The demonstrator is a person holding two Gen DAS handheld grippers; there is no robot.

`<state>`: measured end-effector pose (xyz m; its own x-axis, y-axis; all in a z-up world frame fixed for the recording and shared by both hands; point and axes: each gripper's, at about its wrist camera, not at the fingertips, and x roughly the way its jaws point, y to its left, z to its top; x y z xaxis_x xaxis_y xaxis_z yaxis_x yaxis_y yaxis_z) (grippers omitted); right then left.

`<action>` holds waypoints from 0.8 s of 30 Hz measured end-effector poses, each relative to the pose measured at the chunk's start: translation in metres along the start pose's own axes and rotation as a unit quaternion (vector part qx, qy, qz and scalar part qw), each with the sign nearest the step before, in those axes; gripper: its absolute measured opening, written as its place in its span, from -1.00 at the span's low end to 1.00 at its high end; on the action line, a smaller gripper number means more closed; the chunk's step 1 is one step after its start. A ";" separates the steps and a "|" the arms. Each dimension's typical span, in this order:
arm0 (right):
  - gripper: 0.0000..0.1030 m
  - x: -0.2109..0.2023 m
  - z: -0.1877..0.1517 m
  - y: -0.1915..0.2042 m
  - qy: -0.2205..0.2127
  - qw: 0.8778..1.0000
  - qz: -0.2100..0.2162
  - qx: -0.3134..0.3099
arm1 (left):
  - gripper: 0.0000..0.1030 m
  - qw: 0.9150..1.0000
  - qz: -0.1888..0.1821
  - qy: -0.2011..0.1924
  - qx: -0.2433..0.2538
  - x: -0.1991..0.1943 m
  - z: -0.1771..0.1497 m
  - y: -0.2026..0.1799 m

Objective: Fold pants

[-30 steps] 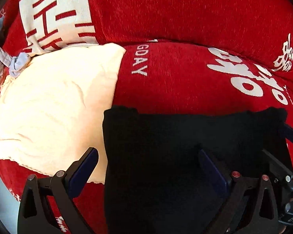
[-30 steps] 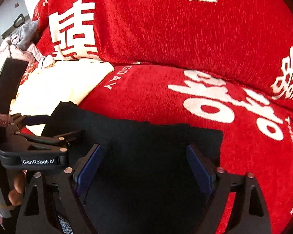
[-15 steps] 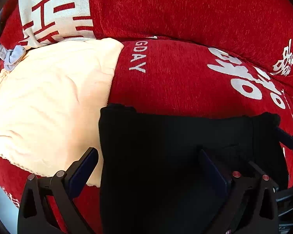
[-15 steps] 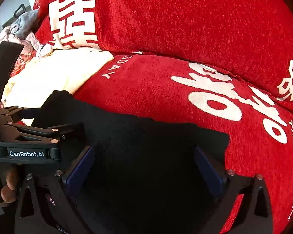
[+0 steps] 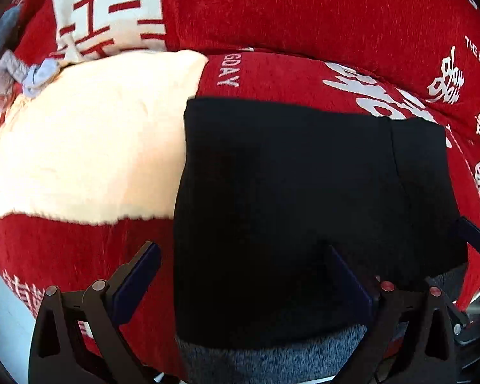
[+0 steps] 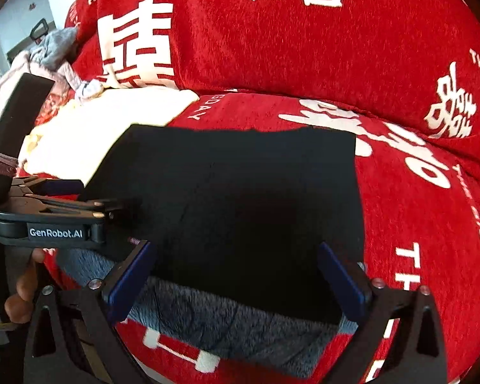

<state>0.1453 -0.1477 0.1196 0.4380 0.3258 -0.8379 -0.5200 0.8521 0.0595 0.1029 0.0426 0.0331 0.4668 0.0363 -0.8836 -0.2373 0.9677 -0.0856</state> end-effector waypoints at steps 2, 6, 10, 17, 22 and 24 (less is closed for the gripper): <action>0.97 -0.004 -0.006 0.004 -0.001 1.000 -0.006 -0.007 | 1.00 1.000 -0.004 -0.001 -0.006 -0.003 -0.005 0.002; 0.97 -0.012 -0.018 0.007 0.000 1.000 -0.006 -0.009 | 1.00 1.000 0.001 -0.007 0.003 -0.009 -0.014 -0.001; 0.97 -0.015 -0.031 0.012 -0.001 1.000 -0.012 -0.011 | 1.00 1.000 0.005 -0.011 0.005 -0.014 -0.024 -0.001; 0.99 -0.017 -0.045 0.019 0.010 0.999 -0.014 -0.027 | 1.00 1.000 -0.003 -0.014 -0.007 -0.015 -0.034 0.000; 1.00 -0.023 -0.037 0.020 0.014 0.999 -0.019 -0.027 | 1.00 1.000 -0.001 -0.009 -0.012 -0.024 -0.031 0.001; 1.00 -0.033 -0.029 0.017 -0.004 1.000 -0.018 -0.016 | 1.00 1.000 -0.002 -0.023 -0.007 -0.034 -0.030 0.000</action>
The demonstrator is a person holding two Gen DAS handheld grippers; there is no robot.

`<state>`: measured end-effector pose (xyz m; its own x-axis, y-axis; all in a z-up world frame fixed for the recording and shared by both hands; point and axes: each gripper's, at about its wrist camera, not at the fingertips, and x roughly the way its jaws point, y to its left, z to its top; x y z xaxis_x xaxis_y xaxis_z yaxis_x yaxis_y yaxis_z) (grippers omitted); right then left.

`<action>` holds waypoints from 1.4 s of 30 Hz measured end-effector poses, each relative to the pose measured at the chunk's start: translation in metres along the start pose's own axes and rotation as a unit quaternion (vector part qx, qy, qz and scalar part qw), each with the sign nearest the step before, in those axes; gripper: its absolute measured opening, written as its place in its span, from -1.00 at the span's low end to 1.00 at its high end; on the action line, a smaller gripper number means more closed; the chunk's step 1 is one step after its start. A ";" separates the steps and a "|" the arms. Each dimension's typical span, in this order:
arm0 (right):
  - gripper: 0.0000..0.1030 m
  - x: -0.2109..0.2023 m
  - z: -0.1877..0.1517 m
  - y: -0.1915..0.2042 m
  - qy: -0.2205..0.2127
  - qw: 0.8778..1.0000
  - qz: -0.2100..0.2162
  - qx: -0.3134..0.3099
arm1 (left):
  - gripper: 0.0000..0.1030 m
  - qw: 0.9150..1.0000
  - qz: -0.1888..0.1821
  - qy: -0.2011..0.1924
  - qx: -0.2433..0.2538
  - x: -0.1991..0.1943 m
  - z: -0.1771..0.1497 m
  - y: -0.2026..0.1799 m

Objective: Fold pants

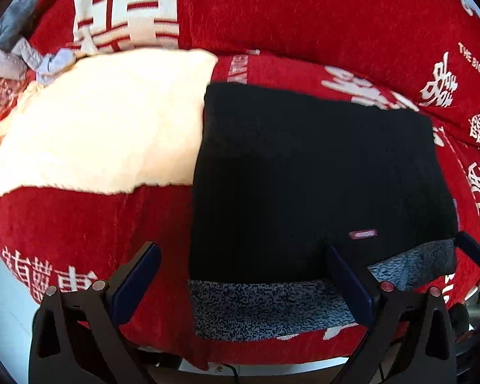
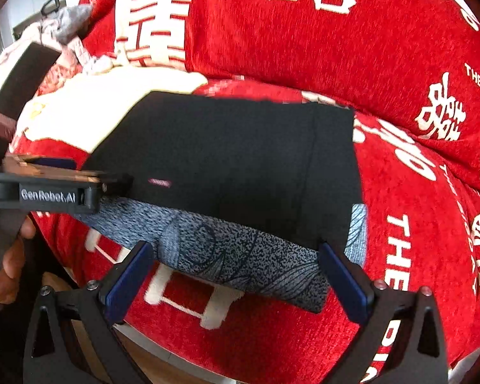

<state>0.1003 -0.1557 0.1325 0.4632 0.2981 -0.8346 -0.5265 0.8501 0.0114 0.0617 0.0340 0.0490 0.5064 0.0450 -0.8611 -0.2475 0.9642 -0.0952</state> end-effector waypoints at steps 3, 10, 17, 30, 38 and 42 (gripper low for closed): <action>1.00 -0.005 0.012 -0.008 -0.014 1.000 0.000 0.020 | 1.00 1.000 0.001 -0.003 0.005 -0.001 0.003 -0.003; 1.00 0.021 0.018 -0.015 0.020 0.999 0.028 0.042 | 1.00 1.000 0.014 0.020 0.004 0.016 0.000 -0.005; 1.00 0.008 0.035 -0.013 -0.011 0.999 0.018 0.033 | 1.00 1.000 0.018 0.007 0.010 0.006 0.009 -0.008; 1.00 0.056 0.062 -0.046 0.043 0.992 0.060 0.106 | 1.00 0.999 0.028 0.022 0.035 0.029 0.034 -0.030; 1.00 0.038 0.062 -0.046 0.026 0.994 0.035 0.104 | 1.00 0.999 0.022 0.012 0.026 0.017 0.036 -0.027; 1.00 0.029 0.064 -0.042 0.025 0.996 -0.004 0.087 | 1.00 0.999 0.018 0.003 0.037 0.009 0.036 -0.032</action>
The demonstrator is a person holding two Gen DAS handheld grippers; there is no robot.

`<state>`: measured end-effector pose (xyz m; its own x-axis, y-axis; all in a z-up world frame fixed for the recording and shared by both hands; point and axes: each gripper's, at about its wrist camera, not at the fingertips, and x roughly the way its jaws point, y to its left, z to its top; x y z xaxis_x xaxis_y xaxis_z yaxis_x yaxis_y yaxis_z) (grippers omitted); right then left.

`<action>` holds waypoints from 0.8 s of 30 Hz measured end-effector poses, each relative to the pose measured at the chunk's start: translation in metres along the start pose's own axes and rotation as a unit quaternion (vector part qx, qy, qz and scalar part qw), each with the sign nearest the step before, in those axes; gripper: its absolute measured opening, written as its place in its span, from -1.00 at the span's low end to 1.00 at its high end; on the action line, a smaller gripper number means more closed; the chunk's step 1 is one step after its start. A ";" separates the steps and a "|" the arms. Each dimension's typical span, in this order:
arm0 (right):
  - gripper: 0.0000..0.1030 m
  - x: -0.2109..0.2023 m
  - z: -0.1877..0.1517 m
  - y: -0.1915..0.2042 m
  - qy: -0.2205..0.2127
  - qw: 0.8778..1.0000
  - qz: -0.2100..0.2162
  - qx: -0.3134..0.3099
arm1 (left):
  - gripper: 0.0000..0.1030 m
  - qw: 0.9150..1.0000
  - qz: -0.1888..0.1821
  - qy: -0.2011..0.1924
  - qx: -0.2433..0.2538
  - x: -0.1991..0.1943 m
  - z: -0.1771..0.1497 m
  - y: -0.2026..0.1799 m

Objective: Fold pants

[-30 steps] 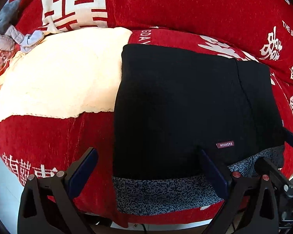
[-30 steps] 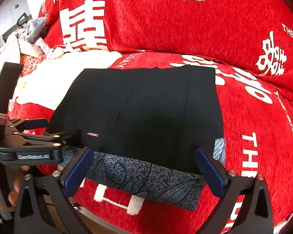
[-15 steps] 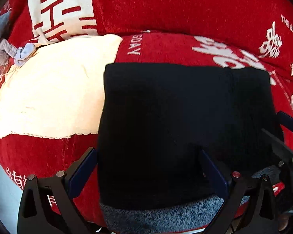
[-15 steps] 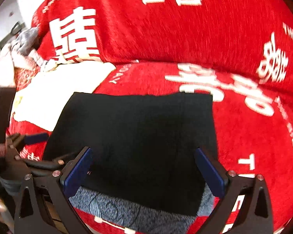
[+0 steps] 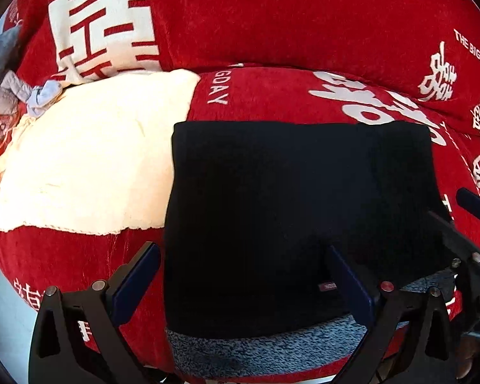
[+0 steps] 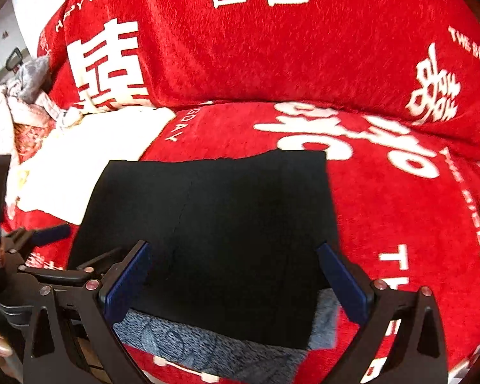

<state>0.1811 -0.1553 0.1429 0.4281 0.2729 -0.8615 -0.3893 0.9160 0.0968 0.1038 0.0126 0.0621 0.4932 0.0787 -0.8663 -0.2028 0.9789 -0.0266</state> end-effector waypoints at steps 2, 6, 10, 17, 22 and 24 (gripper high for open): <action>1.00 0.001 -0.001 0.001 0.006 1.000 -0.018 -0.001 | 1.00 1.000 0.003 0.007 0.002 0.003 -0.001 -0.002; 1.00 0.008 -0.001 -0.006 0.018 0.999 -0.030 0.016 | 1.00 1.000 0.012 0.017 0.006 0.012 -0.005 -0.002; 1.00 0.018 -0.001 -0.014 0.036 0.997 -0.053 0.035 | 1.00 1.000 0.010 0.018 0.006 0.013 -0.006 -0.002; 1.00 0.039 -0.005 -0.024 0.080 0.994 -0.056 0.050 | 1.00 1.000 0.010 0.023 0.002 0.016 -0.005 -0.001; 1.00 0.014 0.000 -0.016 0.046 0.996 -0.071 0.027 | 1.00 1.000 0.006 0.017 -0.008 0.006 -0.004 0.003; 1.00 0.004 0.002 -0.010 0.035 0.996 -0.075 0.016 | 1.00 1.000 0.010 0.008 -0.005 -0.001 -0.004 0.002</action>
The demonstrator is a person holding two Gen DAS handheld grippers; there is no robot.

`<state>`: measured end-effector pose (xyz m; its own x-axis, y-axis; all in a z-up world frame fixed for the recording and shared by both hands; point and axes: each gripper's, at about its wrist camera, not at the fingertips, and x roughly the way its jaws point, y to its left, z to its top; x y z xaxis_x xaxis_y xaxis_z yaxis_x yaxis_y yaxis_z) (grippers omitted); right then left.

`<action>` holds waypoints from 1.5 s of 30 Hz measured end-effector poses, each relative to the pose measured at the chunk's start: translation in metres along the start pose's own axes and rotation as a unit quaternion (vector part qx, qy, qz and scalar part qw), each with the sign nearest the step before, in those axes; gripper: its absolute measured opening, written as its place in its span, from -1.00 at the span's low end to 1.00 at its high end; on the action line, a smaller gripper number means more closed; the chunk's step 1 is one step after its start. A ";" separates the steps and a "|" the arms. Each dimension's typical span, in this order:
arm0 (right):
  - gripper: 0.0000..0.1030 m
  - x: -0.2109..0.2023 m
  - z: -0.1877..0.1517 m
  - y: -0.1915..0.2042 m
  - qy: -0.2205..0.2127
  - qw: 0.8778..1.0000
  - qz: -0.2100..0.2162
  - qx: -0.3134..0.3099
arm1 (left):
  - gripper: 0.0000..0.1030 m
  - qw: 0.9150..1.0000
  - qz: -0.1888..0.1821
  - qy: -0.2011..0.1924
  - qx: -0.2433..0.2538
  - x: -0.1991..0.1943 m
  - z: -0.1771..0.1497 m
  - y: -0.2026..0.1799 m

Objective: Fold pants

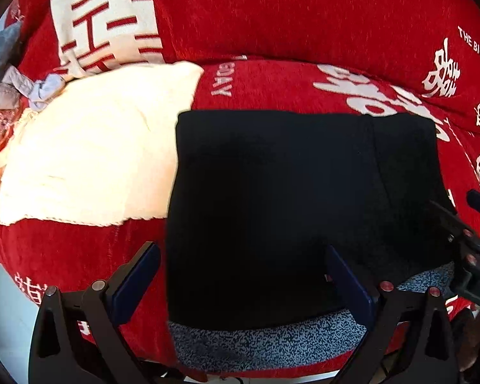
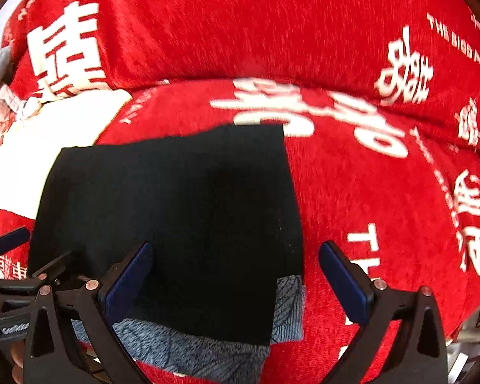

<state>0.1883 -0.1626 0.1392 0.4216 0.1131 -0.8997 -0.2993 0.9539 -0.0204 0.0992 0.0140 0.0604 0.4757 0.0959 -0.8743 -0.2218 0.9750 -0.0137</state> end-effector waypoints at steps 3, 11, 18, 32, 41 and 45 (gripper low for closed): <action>1.00 -0.017 0.000 0.005 -0.018 1.000 -0.004 -0.010 | 1.00 1.000 -0.004 -0.014 0.006 -0.013 -0.001 -0.001; 1.00 -0.043 -0.018 0.015 -0.040 0.999 -0.017 -0.026 | 1.00 0.999 -0.022 -0.039 0.007 -0.042 -0.013 -0.001; 1.00 -0.044 -0.041 0.015 -0.027 0.999 -0.018 -0.025 | 1.00 0.999 -0.006 -0.036 -0.018 -0.044 -0.034 0.007; 1.00 -0.041 -0.053 0.019 -0.016 0.999 -0.019 -0.025 | 1.00 0.999 -0.001 -0.033 -0.028 -0.046 -0.041 0.011; 1.00 -0.036 -0.056 0.020 -0.010 0.999 -0.020 -0.028 | 1.00 1.000 -0.004 -0.012 -0.024 -0.034 -0.047 0.006; 1.00 -0.033 -0.056 0.017 -0.006 1.000 -0.018 -0.023 | 1.00 1.000 -0.007 -0.010 -0.016 -0.031 -0.048 0.002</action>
<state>0.1211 -0.1655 0.1444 0.4431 0.0817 -0.8928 -0.3227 0.9436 -0.0738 0.0430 0.0033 0.0640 0.4952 0.0870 -0.8644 -0.2416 0.9695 -0.0409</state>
